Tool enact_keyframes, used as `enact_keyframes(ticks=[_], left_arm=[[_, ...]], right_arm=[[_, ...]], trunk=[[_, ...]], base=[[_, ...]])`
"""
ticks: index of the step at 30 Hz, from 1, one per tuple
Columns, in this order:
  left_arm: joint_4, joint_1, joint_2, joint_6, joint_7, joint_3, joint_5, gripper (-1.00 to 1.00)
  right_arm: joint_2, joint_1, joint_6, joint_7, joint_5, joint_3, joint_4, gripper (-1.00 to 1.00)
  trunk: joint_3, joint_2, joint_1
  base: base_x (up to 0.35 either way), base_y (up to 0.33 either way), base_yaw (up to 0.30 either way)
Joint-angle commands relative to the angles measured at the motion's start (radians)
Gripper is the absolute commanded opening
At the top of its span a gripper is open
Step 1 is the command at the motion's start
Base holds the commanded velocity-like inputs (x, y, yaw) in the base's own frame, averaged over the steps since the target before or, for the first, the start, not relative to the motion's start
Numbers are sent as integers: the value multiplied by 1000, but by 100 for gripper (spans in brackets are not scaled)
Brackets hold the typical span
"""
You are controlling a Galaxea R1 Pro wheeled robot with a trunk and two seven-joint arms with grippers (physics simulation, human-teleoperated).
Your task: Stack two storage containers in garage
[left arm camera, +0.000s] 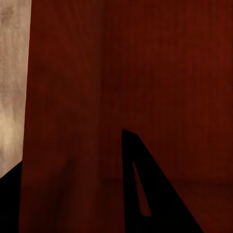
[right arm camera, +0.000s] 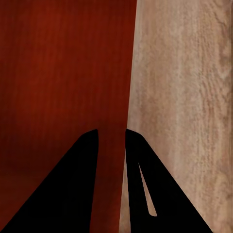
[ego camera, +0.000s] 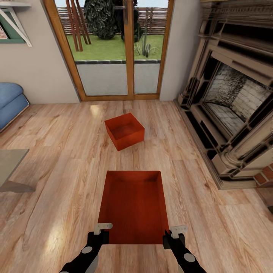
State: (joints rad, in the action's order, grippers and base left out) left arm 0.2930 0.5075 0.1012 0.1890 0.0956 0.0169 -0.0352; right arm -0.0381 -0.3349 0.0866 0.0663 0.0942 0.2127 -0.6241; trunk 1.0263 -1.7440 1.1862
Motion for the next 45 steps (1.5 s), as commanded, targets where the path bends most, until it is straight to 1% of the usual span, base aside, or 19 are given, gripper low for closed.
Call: enact_keyframes(ticks=[1,45], left_arm=[[-5,0,-6,4,47,2,2,-100],[-5,0,-6,4,47,2,1,-100]], right_arm=[[1,-1,47,-14,6,14,-2,-100],[1,-1,46,-14,7,14,-2,-100]], trunk=[[-4,7,-4],[-209,315,-173]], base=[[0,0,0],[0,0,0]])
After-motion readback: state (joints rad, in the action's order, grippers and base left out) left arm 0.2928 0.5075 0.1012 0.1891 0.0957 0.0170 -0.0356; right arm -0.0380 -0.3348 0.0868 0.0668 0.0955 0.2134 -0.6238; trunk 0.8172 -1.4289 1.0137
